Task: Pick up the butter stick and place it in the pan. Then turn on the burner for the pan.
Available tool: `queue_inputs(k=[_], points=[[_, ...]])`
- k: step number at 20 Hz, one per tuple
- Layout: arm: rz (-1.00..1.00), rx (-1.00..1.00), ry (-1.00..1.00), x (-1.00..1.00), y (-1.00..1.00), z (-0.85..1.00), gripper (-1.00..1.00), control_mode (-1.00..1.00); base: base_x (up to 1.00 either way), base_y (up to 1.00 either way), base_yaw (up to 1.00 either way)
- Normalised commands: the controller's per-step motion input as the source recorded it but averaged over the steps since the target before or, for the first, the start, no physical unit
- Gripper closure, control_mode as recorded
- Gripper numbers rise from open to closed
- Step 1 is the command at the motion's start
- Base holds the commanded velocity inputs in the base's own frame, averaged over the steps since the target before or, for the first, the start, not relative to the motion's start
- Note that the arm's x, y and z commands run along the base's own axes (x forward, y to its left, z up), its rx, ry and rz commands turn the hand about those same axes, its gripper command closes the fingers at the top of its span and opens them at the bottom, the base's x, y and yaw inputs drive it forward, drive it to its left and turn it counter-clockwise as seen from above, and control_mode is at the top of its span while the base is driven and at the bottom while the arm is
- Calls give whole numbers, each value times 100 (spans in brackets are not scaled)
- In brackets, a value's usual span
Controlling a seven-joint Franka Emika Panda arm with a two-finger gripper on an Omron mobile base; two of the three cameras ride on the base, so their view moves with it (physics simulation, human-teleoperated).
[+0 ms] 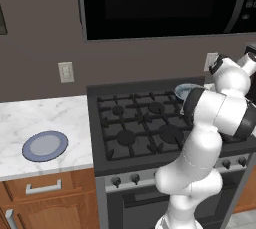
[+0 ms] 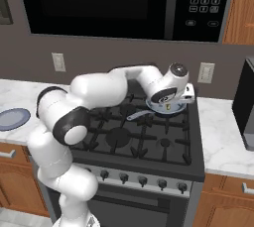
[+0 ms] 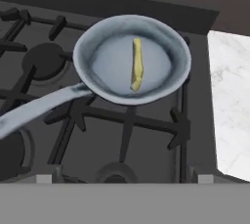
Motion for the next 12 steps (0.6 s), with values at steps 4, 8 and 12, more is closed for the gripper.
queue_inputs(k=[4,8,12], points=[[-2,2,-14,-72,-7,6,-100,-100,0,0,0],[0,4,-14,-71,-5,0,-100,-100,0,0,0],[0,4,-14,-63,-1,0,-100,-100,0,0,0]])
